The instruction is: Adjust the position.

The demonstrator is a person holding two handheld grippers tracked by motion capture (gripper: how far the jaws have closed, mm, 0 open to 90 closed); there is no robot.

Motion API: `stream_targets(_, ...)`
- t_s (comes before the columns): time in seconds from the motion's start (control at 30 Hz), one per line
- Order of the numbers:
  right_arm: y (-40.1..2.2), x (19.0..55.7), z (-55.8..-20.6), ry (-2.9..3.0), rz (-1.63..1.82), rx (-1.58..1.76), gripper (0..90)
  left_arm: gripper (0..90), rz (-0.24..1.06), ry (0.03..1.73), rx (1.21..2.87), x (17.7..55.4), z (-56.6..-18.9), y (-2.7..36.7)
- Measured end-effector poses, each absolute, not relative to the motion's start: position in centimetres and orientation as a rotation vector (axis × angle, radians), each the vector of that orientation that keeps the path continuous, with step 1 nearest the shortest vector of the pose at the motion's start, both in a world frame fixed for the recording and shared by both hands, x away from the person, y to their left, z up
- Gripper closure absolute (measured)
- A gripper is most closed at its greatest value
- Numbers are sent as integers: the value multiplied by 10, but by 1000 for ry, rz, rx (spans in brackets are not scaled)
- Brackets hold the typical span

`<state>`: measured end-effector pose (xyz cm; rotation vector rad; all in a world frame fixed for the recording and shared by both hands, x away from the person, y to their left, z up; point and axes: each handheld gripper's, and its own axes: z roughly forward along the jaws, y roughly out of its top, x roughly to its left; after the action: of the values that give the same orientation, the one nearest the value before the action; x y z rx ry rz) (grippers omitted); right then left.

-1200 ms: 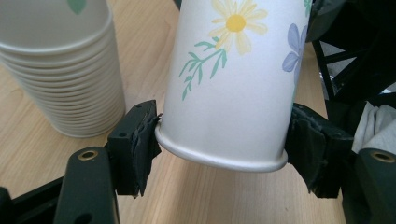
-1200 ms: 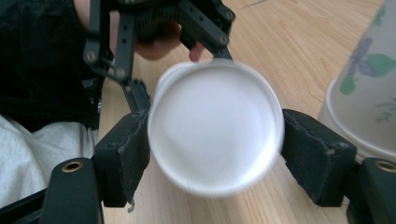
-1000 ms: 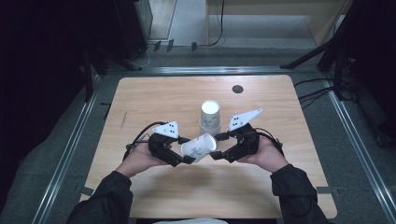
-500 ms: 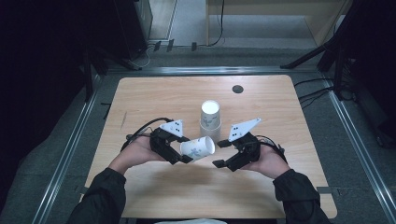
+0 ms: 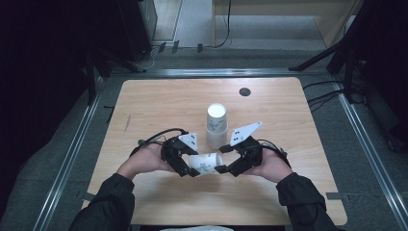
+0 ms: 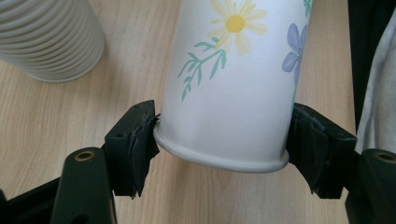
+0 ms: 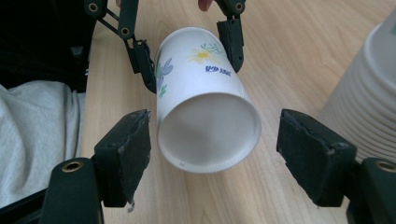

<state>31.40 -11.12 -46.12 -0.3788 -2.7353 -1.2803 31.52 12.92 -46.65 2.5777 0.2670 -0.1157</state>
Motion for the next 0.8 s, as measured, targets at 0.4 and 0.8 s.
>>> stream_targets(0.4, -92, 316, -471, -2745, -1207, -334, 309, 285, -113, 260, 2579, 316, -466, 126)
stream_targets(0.8, -90, 314, -469, -2734, -1197, -319, 348, 120, -107, 281, 2542, 314, -462, 128)
